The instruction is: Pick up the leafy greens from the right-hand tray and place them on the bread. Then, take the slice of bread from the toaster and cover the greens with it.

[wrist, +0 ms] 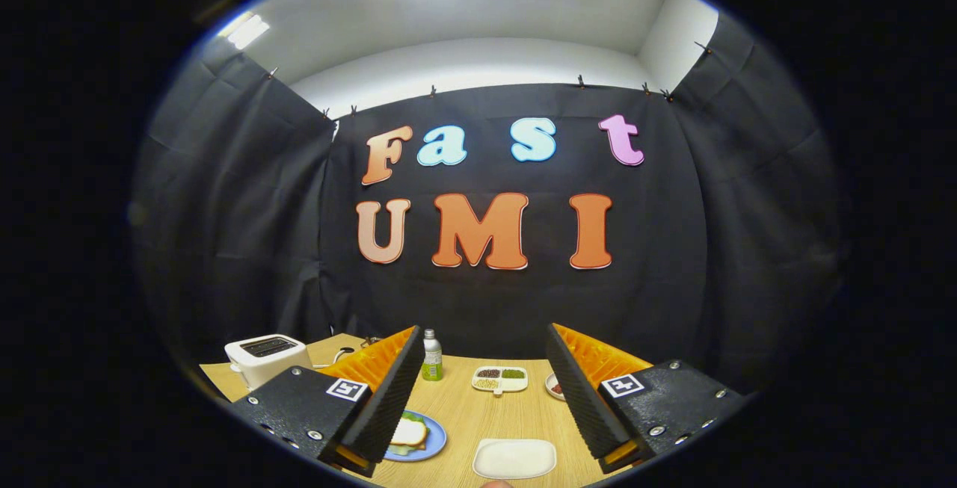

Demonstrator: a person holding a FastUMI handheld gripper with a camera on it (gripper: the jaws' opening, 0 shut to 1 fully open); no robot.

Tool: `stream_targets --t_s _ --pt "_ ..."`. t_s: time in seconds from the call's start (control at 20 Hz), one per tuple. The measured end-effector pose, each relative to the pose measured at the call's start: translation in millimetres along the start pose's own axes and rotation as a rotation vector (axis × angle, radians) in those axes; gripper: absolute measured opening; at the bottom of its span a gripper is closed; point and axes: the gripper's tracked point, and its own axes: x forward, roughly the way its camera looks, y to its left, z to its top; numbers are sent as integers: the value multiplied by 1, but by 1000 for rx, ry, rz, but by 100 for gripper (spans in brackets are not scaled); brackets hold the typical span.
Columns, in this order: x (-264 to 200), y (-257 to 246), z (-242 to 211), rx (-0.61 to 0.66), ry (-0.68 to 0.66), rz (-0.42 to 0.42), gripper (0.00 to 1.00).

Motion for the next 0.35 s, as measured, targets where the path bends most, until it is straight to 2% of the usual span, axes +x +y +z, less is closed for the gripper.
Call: stream_targets --t_s 0.35 --pt "3 4 0 1 -11 5 98"
